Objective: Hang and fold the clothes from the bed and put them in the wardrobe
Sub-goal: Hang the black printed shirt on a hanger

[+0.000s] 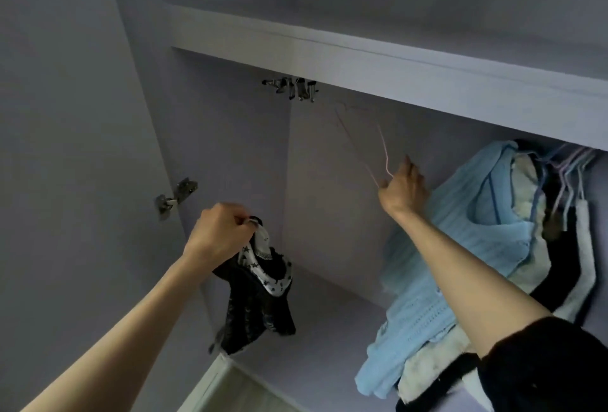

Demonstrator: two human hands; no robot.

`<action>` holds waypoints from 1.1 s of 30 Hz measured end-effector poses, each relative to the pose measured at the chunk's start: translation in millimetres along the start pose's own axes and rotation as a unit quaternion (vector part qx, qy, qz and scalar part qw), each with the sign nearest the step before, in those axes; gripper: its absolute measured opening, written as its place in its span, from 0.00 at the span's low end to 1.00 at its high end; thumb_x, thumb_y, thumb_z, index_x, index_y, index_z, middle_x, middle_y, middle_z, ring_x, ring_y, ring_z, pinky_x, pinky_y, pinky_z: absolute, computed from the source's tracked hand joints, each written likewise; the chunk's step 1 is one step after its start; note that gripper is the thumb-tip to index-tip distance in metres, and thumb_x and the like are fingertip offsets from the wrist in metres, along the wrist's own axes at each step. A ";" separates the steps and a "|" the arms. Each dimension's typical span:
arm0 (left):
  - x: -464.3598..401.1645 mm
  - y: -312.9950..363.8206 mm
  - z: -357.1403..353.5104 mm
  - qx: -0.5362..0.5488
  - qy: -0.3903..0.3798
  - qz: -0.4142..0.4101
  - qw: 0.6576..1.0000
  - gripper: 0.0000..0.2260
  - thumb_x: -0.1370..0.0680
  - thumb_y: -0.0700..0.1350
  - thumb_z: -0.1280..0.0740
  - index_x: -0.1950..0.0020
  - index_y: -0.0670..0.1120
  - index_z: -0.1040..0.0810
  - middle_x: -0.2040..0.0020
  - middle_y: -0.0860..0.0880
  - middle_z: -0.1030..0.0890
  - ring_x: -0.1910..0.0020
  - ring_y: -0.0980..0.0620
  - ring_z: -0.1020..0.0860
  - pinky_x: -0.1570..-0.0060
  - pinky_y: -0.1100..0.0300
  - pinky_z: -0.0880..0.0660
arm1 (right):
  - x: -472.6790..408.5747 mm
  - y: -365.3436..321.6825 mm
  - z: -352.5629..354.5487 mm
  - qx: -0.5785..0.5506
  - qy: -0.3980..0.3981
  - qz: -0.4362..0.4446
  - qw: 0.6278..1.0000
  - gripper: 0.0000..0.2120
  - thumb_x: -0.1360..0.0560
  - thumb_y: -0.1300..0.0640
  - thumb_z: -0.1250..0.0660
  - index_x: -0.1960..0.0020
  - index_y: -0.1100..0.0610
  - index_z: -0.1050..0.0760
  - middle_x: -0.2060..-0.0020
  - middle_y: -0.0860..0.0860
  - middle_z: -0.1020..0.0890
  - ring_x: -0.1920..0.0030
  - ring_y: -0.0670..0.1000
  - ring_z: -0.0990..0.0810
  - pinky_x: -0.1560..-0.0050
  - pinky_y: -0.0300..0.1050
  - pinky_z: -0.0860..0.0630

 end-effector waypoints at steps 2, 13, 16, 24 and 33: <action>-9.2 -5.4 -0.2 -0.003 -0.005 0.003 1.000 0.09 0.25 0.42 0.35 0.65 0.47 0.21 0.66 0.44 0.18 0.64 0.43 0.21 0.69 0.59 0.30 | -18.8 -4.9 -15.2 -0.052 -0.039 -0.017 0.998 0.33 0.22 0.57 0.38 0.23 0.60 0.51 0.29 0.60 0.38 0.32 0.62 0.34 0.36 0.54 0.35; -45.9 -19.3 13.1 -0.025 -0.028 -0.009 0.999 0.06 0.26 0.39 0.34 0.58 0.46 0.18 0.64 0.48 0.17 0.62 0.49 0.20 0.68 0.64 0.27 | -59.9 -27.2 -45.9 -0.410 -0.032 -0.126 0.903 0.15 0.29 0.70 0.42 0.54 0.57 0.21 0.66 0.50 0.20 0.64 0.49 0.25 0.66 0.39 0.32; -47.6 -23.0 9.4 -0.020 -0.047 -0.009 0.999 0.07 0.27 0.38 0.34 0.58 0.47 0.18 0.64 0.51 0.18 0.64 0.56 0.21 0.70 0.74 0.33 | -49.3 -35.9 -39.5 -0.476 -0.014 -0.108 0.873 0.14 0.27 0.69 0.41 0.61 0.53 0.25 0.69 0.48 0.23 0.73 0.41 0.30 0.70 0.35 0.36; -40.9 -29.3 8.9 0.000 -0.061 -0.031 0.998 0.07 0.26 0.38 0.34 0.54 0.46 0.17 0.67 0.60 0.23 0.67 0.68 0.28 0.69 0.80 0.35 | 19.2 -42.8 -56.1 -0.632 -0.149 -0.157 0.745 0.12 0.19 0.63 0.44 0.45 0.50 0.26 0.72 0.49 0.21 0.80 0.41 0.34 0.80 0.31 0.39; -19.9 -68.4 7.7 0.006 -0.096 0.003 0.995 0.06 0.26 0.35 0.35 0.57 0.42 0.18 0.65 0.52 0.20 0.64 0.55 0.23 0.67 0.67 0.30 | 125.5 -55.6 -56.1 -0.757 -0.285 -0.097 0.580 0.15 0.25 0.60 0.41 0.45 0.49 0.21 0.62 0.48 0.18 0.66 0.44 0.23 0.63 0.39 0.24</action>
Point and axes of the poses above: each hand's wrist, its own x-axis away from the middle knuckle, its own z-axis out of the back of the hand, y = z × x, the point moved 8 cm from there along -x, towards the middle knuckle
